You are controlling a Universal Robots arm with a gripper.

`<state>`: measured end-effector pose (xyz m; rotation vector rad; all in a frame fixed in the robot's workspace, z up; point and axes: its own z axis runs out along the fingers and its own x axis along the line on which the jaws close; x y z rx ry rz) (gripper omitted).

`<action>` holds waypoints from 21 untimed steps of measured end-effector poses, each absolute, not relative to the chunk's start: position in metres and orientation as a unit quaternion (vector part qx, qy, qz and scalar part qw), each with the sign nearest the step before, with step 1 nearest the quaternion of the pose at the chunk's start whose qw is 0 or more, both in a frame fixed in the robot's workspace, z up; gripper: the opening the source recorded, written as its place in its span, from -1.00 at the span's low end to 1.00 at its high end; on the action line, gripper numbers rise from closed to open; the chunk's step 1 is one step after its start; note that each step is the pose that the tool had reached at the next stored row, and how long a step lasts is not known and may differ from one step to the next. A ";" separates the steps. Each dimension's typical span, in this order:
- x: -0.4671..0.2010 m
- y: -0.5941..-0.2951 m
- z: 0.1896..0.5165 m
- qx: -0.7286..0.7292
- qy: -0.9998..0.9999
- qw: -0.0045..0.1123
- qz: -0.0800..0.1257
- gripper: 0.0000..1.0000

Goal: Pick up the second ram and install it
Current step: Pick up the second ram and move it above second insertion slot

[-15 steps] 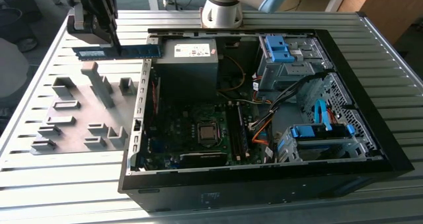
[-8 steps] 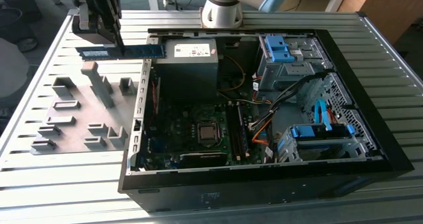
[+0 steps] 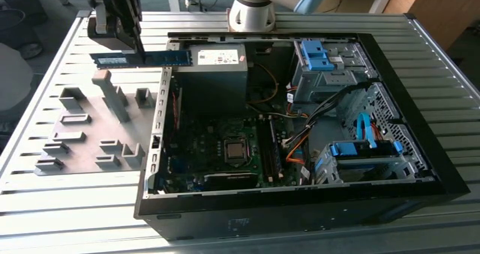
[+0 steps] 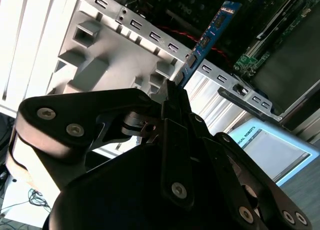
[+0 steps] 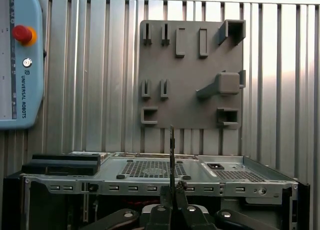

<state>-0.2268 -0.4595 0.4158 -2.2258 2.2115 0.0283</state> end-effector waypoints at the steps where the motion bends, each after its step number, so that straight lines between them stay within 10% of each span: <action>1: -0.226 -0.460 0.416 -0.709 0.705 0.002 0.009 -0.72; 21: -0.213 -0.460 0.415 -0.709 0.705 0.002 0.009 -0.72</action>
